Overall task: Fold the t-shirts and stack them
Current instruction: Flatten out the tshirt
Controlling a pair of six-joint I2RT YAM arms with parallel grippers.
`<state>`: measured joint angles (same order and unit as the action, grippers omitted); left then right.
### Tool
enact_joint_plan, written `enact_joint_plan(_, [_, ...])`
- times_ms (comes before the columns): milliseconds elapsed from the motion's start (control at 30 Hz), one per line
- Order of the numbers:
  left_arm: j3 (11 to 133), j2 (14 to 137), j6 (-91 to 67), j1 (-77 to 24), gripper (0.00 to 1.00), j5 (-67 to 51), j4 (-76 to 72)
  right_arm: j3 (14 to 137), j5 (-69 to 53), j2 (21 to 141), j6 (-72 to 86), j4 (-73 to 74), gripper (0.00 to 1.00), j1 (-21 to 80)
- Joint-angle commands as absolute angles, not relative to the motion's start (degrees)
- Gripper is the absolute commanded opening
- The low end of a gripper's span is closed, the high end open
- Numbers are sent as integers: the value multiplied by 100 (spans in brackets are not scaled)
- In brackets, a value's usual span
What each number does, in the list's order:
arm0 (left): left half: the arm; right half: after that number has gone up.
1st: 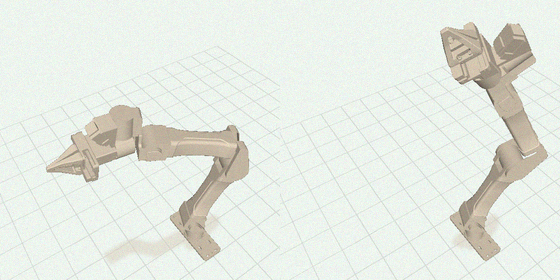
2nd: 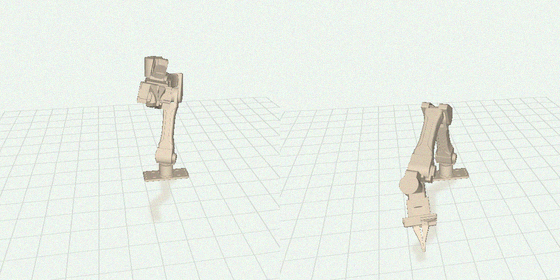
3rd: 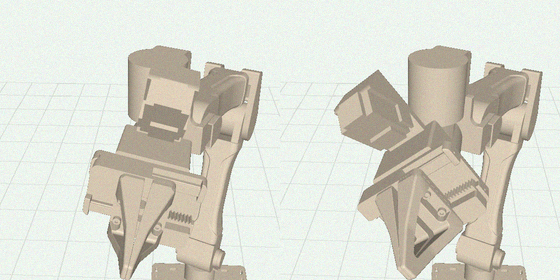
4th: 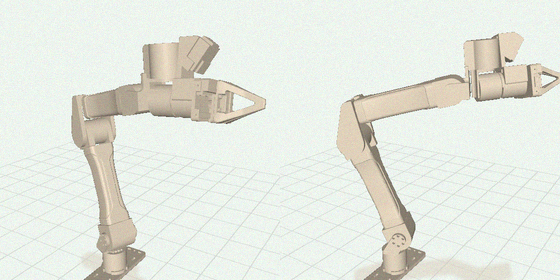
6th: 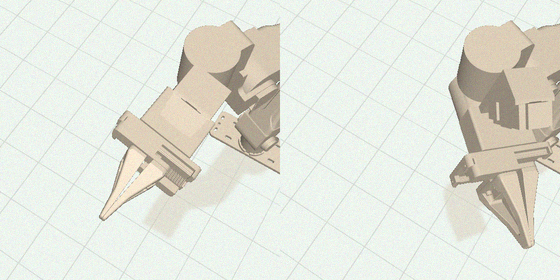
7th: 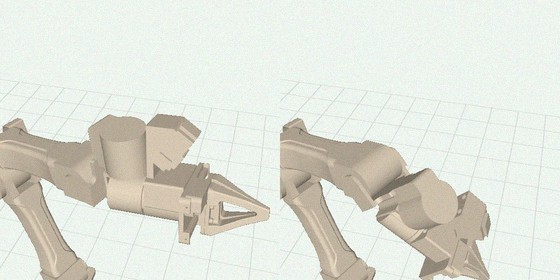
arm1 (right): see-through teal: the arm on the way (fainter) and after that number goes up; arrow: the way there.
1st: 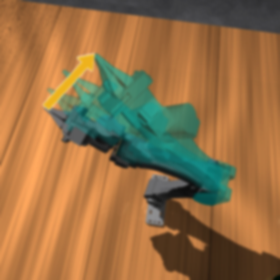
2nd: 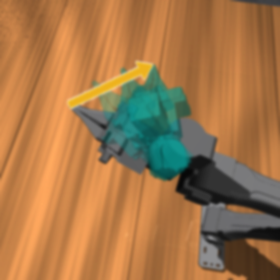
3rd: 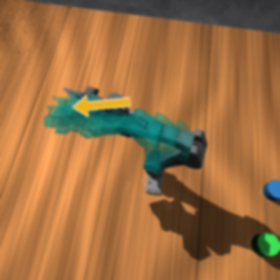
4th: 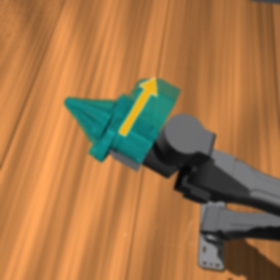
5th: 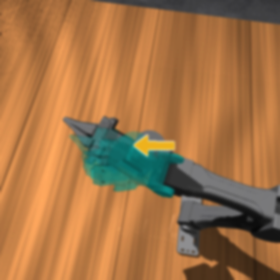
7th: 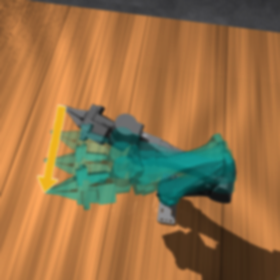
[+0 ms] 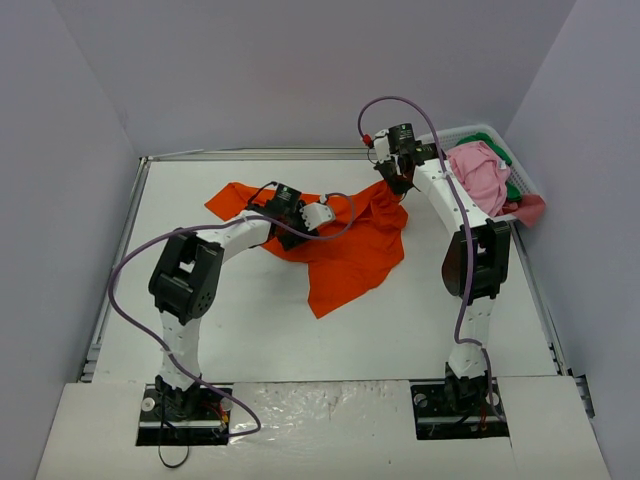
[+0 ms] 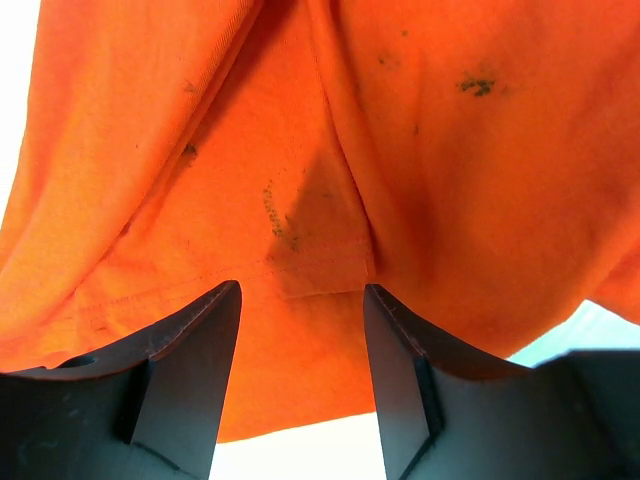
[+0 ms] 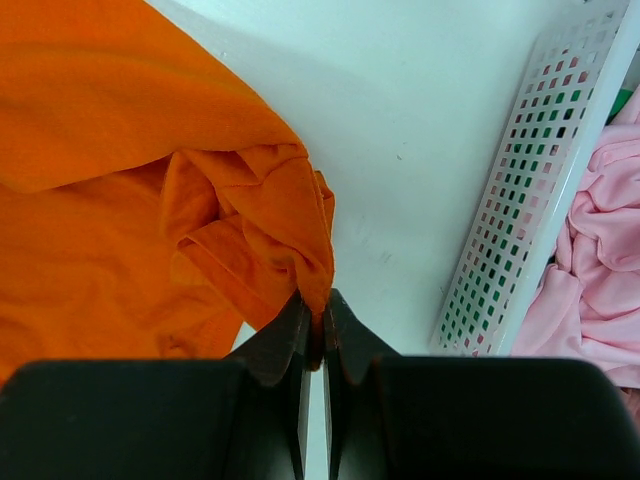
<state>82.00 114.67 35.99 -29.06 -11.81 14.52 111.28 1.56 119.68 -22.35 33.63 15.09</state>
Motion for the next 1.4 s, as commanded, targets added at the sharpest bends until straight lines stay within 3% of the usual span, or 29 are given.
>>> enact_joint_plan(0, [8446,11522,3551,-2944,50,-1186,1424,11074,299,12015,-2259,3436,0,1547])
enact_joint_plan(933, [8921,11953,3603,-3006,50,-1266,2021,11039,439,12111,-2312,3437,0,1547])
enact_joint_plan(1033, [8965,11971,3612,-3006,40,-1187,2048,11057,439,12138,-2312,3437,0,1547])
enact_joint_plan(1067, [8974,11979,3595,-2997,26,-1160,2074,11057,422,12138,-2312,3437,0,1547])
enact_joint_plan(1167, [9035,11936,3516,-2988,3,-1142,2109,11022,422,12146,-2303,3437,0,1547])
enact_joint_plan(1367, [9035,11716,3472,-3006,3,-1187,2197,10995,422,12120,-2312,3437,0,1556])
